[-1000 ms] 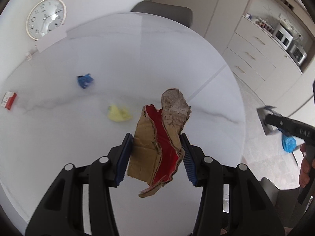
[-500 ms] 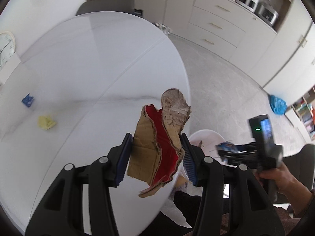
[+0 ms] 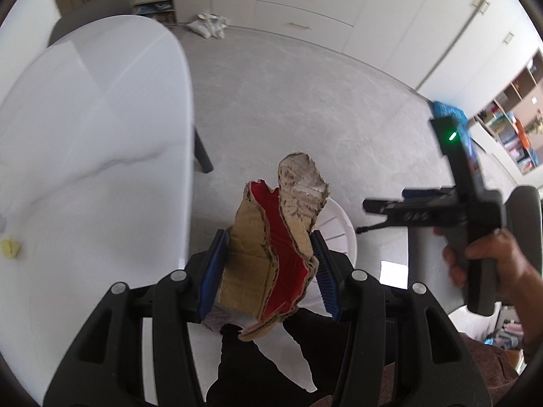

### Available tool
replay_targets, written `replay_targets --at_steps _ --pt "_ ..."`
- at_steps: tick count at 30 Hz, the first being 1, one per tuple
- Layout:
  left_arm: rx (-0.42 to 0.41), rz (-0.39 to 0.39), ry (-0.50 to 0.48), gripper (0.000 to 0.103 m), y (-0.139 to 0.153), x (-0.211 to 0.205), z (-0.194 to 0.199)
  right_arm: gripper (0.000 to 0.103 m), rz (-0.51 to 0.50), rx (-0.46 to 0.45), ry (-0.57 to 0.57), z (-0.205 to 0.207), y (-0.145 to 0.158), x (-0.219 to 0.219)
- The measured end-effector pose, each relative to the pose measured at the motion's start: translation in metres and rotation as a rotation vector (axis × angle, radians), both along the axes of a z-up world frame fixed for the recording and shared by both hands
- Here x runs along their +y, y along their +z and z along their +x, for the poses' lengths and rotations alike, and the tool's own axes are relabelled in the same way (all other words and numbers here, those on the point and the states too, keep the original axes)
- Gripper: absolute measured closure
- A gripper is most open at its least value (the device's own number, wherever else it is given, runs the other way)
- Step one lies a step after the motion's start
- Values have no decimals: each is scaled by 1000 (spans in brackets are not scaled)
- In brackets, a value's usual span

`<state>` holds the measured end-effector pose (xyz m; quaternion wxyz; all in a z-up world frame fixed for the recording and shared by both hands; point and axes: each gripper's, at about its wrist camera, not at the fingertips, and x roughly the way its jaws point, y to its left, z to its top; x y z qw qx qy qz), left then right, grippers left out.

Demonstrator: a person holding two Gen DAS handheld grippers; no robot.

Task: Collect trash
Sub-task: 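Drop the box into the bin with the right tool while the left tool drops the cardboard, then move back to the table and grasp the yellow cloth with the left tool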

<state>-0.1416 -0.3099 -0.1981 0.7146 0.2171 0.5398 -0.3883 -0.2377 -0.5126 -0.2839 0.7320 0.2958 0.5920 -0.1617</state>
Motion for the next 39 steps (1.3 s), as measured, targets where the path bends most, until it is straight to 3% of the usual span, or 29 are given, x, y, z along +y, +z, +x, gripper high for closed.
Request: replay_targets --at_steps 6,8,13,26,30,39 --pt "42 74 -98 51 -40 -37 -20 5 -31 -57 -57 -27 33 -33" --pt "67 88 -100 35 -48 -43 -23 5 -41 -65 -60 -32 38 -39" --pt "77 99 -96 13 -54 -50 -33 5 -27 -57 -63 -41 36 -45" --pt "63 85 -28 11 -42 -43 -33 5 -46 -61 -13 -36 42 -31" --pt "11 57 52 11 -23 -24 -19 5 -83 -75 26 -22 53 -14" --pt "-198 15 412 11 44 88 54 5 -141 -241 253 55 115 64"
